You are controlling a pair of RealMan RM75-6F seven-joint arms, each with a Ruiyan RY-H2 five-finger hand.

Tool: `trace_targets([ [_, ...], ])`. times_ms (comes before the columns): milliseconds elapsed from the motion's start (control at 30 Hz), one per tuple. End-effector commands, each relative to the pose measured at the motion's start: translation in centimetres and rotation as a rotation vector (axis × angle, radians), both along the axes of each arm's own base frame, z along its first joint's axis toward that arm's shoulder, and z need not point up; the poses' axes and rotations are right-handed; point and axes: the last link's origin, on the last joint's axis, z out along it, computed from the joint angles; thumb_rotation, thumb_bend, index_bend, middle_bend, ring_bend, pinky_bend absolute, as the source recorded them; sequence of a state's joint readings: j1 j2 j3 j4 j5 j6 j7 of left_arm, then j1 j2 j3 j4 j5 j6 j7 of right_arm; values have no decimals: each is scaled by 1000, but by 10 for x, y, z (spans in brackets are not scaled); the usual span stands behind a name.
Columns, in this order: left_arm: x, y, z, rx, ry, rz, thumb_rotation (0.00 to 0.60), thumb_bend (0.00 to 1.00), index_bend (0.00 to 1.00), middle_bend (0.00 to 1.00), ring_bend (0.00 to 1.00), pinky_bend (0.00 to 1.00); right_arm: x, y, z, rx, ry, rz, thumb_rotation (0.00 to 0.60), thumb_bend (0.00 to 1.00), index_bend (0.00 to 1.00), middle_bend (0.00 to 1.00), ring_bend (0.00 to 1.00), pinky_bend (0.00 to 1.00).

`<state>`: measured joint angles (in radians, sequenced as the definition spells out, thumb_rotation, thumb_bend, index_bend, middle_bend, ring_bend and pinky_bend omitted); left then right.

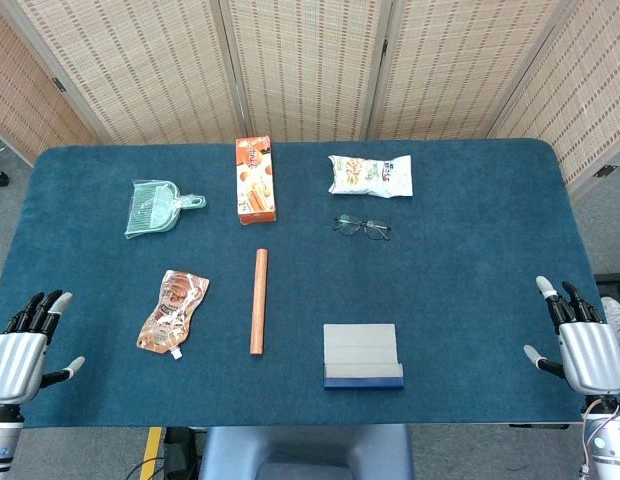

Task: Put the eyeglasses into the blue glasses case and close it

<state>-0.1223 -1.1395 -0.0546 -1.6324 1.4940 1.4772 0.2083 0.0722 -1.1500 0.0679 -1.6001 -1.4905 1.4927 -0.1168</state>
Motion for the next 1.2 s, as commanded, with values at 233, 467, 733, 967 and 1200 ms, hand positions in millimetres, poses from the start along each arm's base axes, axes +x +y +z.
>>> trace_targets([
  [233, 0, 2, -2, 11, 4, -2, 600, 188, 122, 117, 97, 258, 1, -1, -2, 1, -5, 9, 600, 157, 13, 205, 112, 232],
  [467, -3, 4, -2, 19, 0, 6, 600, 188, 122, 117, 96, 258, 14, -8, -10, 42, -11, 89, 600, 157, 14, 234, 135, 232],
  [733, -2, 4, -2, 17, -7, -1, 600, 189, 122, 117, 97, 258, 57, -20, -40, 186, 5, 263, 600, 157, 14, 234, 135, 232],
  [967, -2, 5, 1, 25, -7, -3, 600, 189, 122, 117, 97, 257, 92, -24, -73, 345, 21, 410, 600, 150, 14, 234, 135, 232],
  [1200, -3, 0, 0, 26, -13, 3, 600, 189, 120, 117, 97, 258, 116, -24, -113, 479, -4, 503, 600, 112, 10, 211, 116, 212],
])
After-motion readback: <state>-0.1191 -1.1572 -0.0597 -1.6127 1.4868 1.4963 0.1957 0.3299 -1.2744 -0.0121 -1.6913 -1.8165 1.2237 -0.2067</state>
